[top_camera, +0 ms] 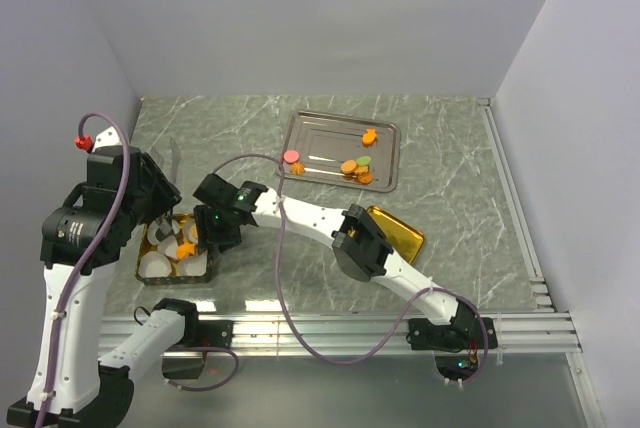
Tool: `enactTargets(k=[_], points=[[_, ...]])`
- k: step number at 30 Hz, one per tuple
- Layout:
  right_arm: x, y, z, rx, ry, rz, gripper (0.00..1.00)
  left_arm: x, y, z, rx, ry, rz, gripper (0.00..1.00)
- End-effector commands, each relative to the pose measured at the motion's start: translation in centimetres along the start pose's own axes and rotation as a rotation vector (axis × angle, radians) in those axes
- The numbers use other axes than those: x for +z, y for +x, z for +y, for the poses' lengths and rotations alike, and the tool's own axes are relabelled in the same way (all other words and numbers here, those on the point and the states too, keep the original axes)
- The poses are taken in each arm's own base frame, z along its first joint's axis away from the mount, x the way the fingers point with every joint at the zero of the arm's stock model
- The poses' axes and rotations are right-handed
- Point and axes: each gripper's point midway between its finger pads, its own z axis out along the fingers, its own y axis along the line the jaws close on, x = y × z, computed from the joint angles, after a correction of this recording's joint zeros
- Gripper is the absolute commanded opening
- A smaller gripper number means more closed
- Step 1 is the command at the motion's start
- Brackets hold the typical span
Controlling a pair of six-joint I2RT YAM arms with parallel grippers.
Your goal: Pack the cookies
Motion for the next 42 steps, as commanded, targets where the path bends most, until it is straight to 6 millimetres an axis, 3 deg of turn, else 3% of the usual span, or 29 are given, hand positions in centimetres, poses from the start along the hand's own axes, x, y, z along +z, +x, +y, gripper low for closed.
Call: enactTargets(k=[1,3,7,11,15,21,26,27,28,30,33,39,42], points=[[0.3,-1.0,-1.6,0.006,0.062,-0.039,0.60,-0.6,-0.7,-0.6,0.008,0.046,-0.043,0.47],[-0.3,-1.5,-2.1,0.029,0.069,-0.048,0.57,-0.5,-0.5,-0.4,0.011,0.045,-0.039,0.47],[-0.8,-2.8,-6.1,0.095,0.162,-0.052,0.43,-0.4,0.0,-0.2,0.016,0.046,-0.029,0.47],[-1.8,-3.5,-8.4,0.104,0.222,-0.066,0.36,-0.4,0.3,-0.1,0.018,0.048,-0.025,0.47],[-4.3,-4.7,-8.9,0.088,0.244,-0.127,0.32,-0.1,0.6,-0.2,0.020,0.049,-0.018,0.47],[-7.9,-6.2,-11.7,0.064,0.326,-0.187,0.26,0.7,0.9,-0.2,0.025,0.043,-0.008,0.46],[-10.5,-5.1,-15.5,0.050,0.436,-0.182,0.24,1.3,1.1,-0.5,0.019,0.050,-0.004,0.45],[-11.8,-5.3,-15.6,0.048,0.443,-0.202,0.24,1.5,1.2,-0.6,0.019,0.051,0.004,0.45],[-12.2,-4.6,-17.5,0.050,0.493,-0.192,0.24,1.6,1.3,-0.7,0.017,0.056,0.006,0.45],[-14.1,-4.4,-18.4,0.051,0.521,-0.211,0.23,2.1,1.5,-1.0,0.014,0.063,0.017,0.45],[-16.1,-2.6,-21.8,0.074,0.611,-0.197,0.21,3.0,2.1,-1.7,0.013,0.093,0.041,0.44],[-19.6,-0.9,-25.9,0.139,0.685,-0.219,0.20,5.0,3.2,-3.5,0.004,0.154,0.095,0.41],[-21.4,-0.8,-27.0,0.155,0.711,-0.246,0.21,5.9,4.1,-4.3,0.010,0.187,0.137,0.41]])
